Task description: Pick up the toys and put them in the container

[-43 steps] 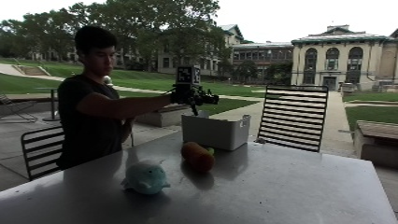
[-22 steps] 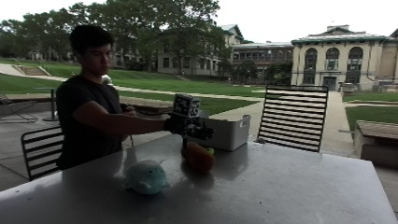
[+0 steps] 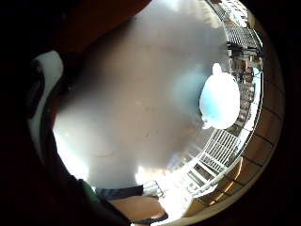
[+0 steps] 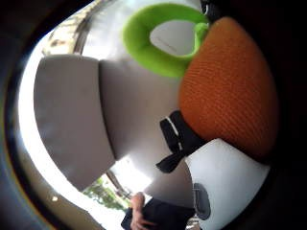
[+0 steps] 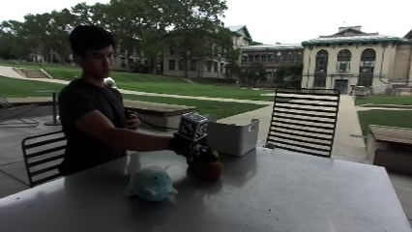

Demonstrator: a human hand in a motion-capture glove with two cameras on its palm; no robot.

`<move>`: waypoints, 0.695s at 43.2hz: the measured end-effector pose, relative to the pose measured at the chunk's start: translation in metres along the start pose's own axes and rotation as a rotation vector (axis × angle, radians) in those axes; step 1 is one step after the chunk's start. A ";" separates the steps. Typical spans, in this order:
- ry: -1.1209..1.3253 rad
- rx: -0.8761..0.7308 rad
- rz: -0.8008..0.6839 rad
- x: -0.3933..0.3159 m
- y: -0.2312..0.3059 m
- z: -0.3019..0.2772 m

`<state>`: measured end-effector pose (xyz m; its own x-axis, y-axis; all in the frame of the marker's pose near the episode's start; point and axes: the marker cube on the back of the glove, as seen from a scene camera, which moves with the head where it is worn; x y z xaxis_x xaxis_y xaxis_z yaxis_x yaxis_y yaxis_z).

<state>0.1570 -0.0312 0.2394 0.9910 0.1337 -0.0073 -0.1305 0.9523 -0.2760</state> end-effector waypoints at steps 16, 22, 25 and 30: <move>0.090 0.283 0.127 0.015 -0.001 -0.015; 0.103 0.305 0.143 0.020 0.004 -0.026; 0.052 0.279 0.159 0.024 0.008 -0.038; -0.008 0.257 0.174 0.034 0.014 -0.066</move>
<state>0.1913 -0.0316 0.1715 0.9530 0.3018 -0.0253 -0.3023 0.9530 -0.0191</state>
